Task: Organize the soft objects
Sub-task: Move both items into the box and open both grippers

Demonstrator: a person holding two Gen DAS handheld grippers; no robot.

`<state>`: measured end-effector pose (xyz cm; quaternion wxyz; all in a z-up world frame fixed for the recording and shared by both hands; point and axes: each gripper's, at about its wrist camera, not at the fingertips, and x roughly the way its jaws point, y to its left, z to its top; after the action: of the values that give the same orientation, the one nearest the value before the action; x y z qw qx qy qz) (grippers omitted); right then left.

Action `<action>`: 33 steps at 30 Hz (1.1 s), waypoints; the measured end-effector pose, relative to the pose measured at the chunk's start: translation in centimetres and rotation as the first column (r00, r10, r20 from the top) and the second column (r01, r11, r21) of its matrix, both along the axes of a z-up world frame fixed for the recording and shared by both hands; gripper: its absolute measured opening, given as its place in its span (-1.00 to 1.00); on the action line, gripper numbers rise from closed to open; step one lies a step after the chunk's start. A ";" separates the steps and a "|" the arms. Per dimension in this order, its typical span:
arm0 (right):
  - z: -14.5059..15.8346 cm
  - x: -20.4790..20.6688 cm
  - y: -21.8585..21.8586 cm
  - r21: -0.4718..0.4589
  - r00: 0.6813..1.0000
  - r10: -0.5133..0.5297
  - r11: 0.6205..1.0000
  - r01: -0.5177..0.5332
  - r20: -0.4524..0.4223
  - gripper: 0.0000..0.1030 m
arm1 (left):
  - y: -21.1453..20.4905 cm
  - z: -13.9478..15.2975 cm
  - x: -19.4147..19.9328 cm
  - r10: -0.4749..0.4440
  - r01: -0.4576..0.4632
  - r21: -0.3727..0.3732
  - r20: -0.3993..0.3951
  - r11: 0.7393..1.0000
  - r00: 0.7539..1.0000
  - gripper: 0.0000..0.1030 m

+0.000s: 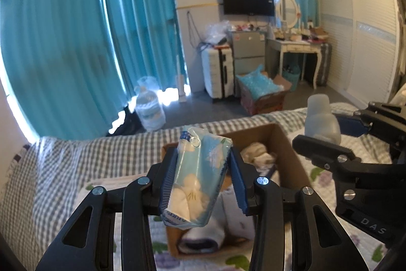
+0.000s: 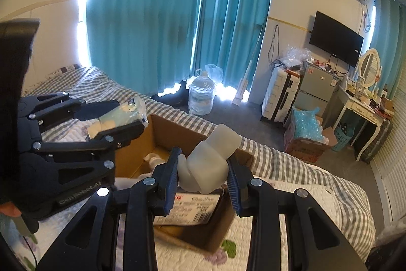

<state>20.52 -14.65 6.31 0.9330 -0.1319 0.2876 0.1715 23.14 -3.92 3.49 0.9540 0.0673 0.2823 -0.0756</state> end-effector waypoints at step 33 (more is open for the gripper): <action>0.9 5.3 -2.0 0.094 0.991 -0.130 0.987 0.131 -0.019 0.30 | -1.0 -2.1 2.1 0.016 -0.015 0.051 -0.007 0.999 1.000 0.36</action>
<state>25.86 -16.68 7.18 0.9455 -0.0670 0.2932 0.1246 25.22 -4.97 1.37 0.9514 0.0891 0.2884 -0.0612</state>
